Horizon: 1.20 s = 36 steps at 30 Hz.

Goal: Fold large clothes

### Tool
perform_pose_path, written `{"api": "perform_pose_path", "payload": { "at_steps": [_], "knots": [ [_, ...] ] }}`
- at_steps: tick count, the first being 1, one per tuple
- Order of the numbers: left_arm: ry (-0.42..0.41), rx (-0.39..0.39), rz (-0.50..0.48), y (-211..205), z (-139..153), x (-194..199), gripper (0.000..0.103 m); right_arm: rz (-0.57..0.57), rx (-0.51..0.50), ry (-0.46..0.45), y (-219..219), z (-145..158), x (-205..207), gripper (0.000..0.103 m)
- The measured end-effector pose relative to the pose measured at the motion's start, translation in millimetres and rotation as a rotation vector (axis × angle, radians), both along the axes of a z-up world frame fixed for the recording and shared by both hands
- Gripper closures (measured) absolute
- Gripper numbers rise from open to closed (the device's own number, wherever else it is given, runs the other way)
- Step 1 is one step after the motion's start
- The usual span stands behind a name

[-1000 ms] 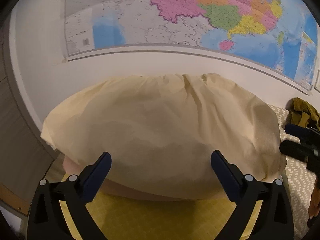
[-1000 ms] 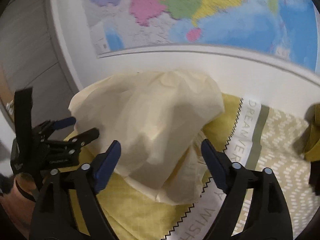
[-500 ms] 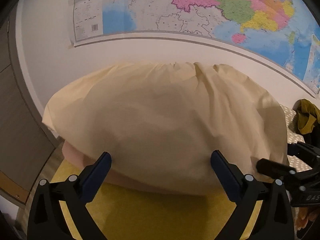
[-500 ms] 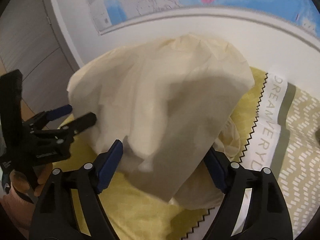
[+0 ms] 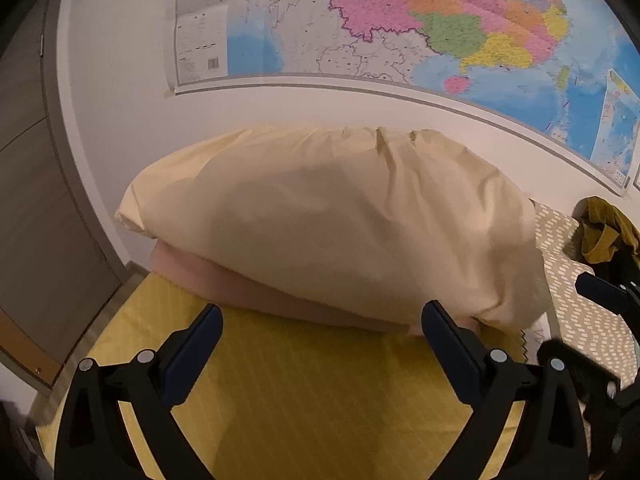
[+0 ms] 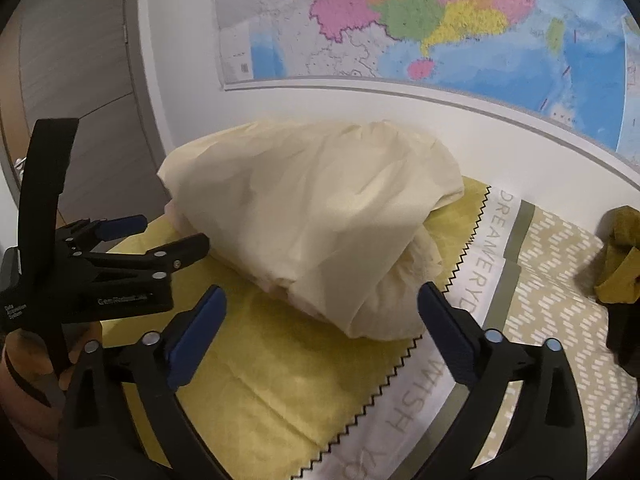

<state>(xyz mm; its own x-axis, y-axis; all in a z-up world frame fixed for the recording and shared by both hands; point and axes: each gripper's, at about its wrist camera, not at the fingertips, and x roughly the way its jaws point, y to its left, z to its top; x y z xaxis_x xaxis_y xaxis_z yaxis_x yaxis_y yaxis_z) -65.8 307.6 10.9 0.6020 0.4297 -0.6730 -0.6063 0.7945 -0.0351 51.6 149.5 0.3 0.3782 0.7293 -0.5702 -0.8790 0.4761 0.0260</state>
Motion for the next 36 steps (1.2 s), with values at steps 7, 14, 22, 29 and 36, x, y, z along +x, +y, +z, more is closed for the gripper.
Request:
{"api": "perform_pose_path", "payload": {
  "at_steps": [7,14,22,29,36],
  "knots": [
    [0.001,0.029,0.015,-18.1,2.4,-7.8,0.007,-0.006,0.013,-0.012,-15.9,-1.6,-15.5,0.006],
    [-0.002,0.063,0.023,-36.4,4.1,-16.3,0.007,-0.007,0.014,-0.019,-26.1,-5.8,-25.1,0.006],
    [0.003,0.08,0.026,-50.7,4.4,-23.1,0.007,-0.009,0.018,-0.004,-36.4,-9.5,-30.4,0.006],
    [-0.001,0.108,0.04,-57.3,6.5,-29.4,0.007,-0.013,0.032,-0.004,-44.6,-8.6,-33.9,0.006],
    [-0.003,0.118,0.05,-63.0,8.3,-35.5,0.007,-0.015,0.035,0.001,-48.3,-10.0,-37.5,0.006]
  ]
}}
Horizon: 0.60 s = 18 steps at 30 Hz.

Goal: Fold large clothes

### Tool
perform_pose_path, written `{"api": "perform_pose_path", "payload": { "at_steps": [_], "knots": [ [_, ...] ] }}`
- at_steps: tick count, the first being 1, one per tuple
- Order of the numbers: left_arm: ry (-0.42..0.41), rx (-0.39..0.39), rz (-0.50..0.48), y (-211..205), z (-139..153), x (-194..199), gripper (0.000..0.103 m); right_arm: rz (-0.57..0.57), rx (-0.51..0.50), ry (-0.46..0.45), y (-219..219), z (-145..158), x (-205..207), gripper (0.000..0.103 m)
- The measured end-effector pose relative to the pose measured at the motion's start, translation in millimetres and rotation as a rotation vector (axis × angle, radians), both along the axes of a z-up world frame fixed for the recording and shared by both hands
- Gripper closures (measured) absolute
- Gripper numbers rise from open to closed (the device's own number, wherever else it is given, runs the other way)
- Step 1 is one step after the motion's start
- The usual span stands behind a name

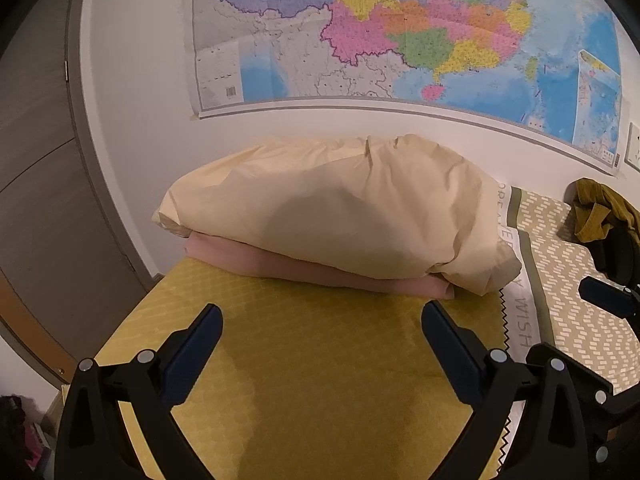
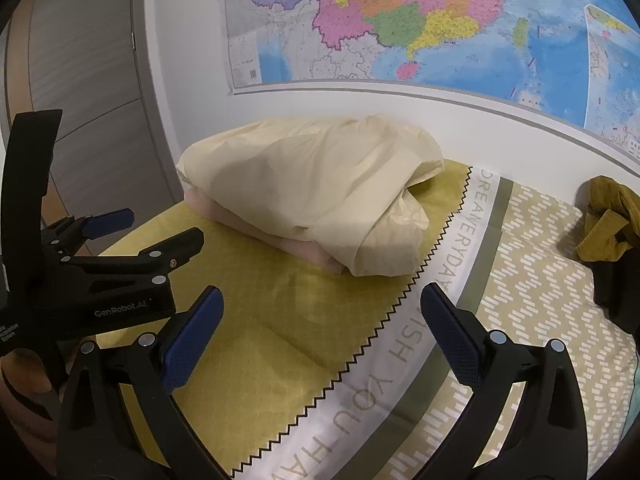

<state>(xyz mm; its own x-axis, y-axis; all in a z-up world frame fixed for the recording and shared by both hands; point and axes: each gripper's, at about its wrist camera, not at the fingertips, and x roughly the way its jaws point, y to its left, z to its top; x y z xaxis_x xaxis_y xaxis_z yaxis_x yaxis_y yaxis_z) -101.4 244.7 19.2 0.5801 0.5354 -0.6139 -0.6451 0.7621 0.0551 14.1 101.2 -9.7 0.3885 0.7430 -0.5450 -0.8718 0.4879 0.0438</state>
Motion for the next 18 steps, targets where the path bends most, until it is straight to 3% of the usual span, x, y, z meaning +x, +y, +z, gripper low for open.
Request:
{"api": "perform_pose_path", "payload": {
  "at_steps": [18],
  "knots": [
    [-0.003,0.009,0.0,-8.9,2.1,-7.7,0.007,-0.001,0.005,0.006,-6.8,-1.1,-9.6,0.006]
  ]
}}
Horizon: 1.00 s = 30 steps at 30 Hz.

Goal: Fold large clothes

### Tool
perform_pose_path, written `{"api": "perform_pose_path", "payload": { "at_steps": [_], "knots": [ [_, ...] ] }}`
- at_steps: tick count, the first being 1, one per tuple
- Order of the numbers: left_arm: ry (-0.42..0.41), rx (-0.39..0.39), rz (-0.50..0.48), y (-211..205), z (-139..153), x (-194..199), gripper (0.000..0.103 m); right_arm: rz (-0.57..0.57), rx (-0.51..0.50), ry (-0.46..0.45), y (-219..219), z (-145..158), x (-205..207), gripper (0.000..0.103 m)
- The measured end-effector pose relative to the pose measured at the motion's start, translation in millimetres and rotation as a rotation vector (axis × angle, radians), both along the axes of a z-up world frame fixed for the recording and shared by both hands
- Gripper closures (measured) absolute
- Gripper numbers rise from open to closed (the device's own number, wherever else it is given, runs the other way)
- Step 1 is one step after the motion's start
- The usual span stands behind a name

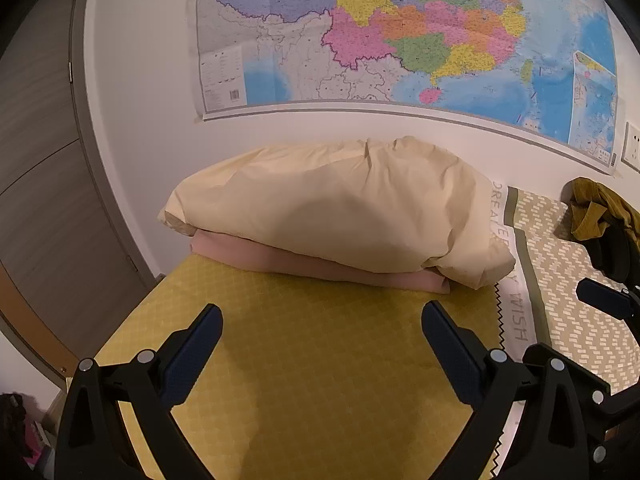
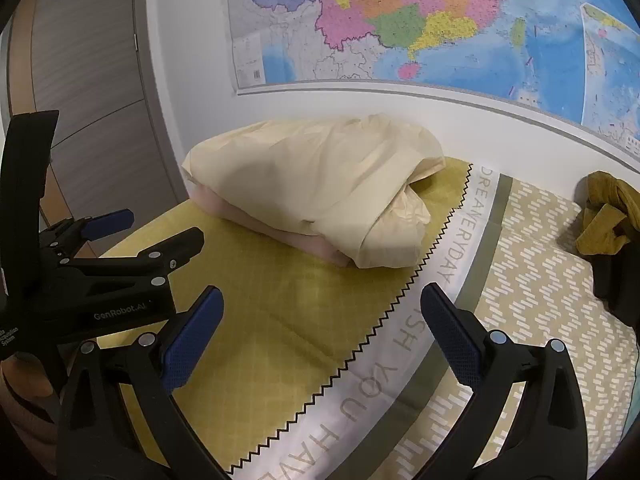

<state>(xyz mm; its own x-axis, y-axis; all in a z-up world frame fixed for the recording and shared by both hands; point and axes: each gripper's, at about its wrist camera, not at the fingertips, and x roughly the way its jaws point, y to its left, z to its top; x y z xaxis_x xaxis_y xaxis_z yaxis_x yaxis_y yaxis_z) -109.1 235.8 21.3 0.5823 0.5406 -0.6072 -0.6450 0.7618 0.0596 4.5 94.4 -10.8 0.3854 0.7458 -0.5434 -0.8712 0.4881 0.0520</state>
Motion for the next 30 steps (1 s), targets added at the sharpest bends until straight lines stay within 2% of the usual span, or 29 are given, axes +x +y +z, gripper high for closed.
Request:
{"api": "perform_pose_path", "payload": {
  "at_steps": [30],
  "knots": [
    [0.018,-0.001,-0.008,-6.1,-2.8,0.1,0.007,-0.017,0.014,0.019,-6.9,-1.2,-0.1,0.006]
  ]
}}
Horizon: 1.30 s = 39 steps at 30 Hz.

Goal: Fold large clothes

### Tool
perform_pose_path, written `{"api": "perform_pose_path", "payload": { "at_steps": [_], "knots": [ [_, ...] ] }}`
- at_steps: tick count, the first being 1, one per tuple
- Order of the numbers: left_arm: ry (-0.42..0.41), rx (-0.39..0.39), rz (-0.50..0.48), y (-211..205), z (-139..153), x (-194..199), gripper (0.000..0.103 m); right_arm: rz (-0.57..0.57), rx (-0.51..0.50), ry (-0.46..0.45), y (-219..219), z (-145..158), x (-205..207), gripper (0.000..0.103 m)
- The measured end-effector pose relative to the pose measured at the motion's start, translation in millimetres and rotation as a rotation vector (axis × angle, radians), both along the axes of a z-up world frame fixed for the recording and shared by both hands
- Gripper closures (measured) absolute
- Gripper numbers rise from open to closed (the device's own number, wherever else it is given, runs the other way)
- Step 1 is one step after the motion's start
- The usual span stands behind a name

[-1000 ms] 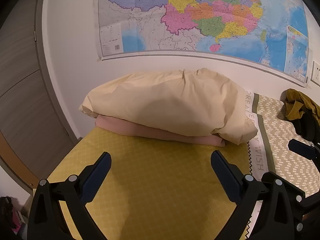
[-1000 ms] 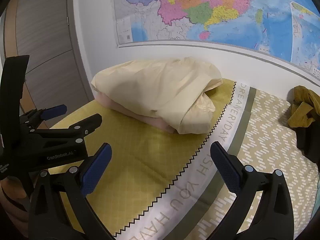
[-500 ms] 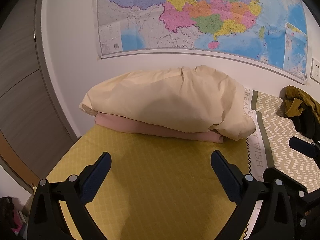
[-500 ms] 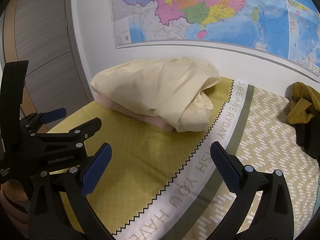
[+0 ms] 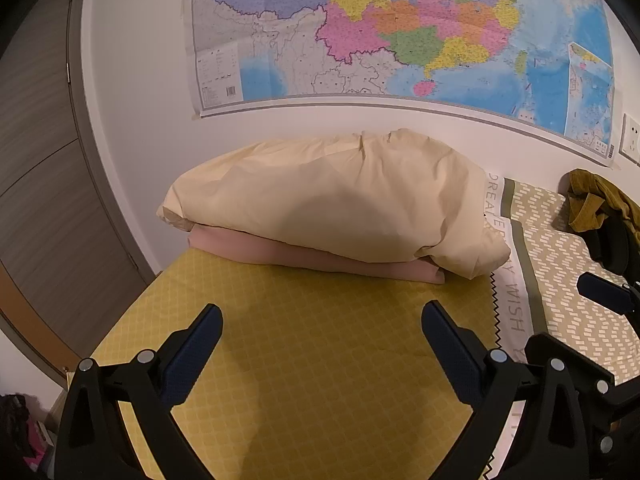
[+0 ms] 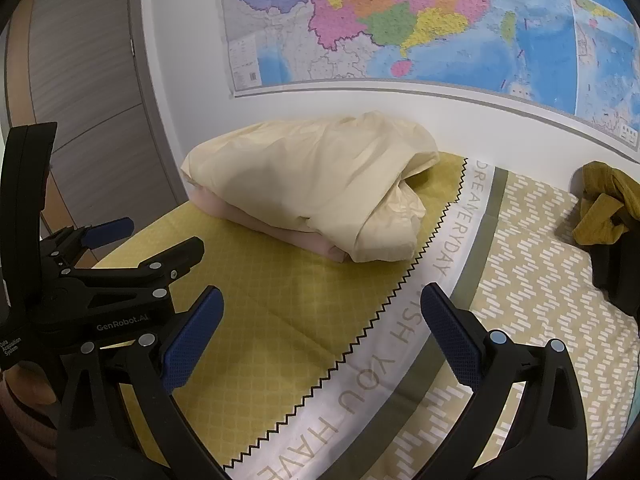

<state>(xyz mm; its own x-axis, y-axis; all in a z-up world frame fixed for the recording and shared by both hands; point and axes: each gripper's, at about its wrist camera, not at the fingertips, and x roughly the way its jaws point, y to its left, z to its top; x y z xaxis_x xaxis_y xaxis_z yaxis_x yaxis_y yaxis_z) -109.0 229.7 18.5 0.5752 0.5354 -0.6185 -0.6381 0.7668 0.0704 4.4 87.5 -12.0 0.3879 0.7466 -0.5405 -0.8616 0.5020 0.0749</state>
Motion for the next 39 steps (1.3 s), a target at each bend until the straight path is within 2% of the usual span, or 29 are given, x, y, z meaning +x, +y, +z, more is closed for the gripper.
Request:
{"api": "perform_pose_path", "payload": {
  "at_steps": [39],
  "knots": [
    [0.004,-0.002,0.001,0.2,-0.1,1.0,0.007,-0.003,0.004,0.018,6.3,-3.0,2.0,0.006]
  ]
}}
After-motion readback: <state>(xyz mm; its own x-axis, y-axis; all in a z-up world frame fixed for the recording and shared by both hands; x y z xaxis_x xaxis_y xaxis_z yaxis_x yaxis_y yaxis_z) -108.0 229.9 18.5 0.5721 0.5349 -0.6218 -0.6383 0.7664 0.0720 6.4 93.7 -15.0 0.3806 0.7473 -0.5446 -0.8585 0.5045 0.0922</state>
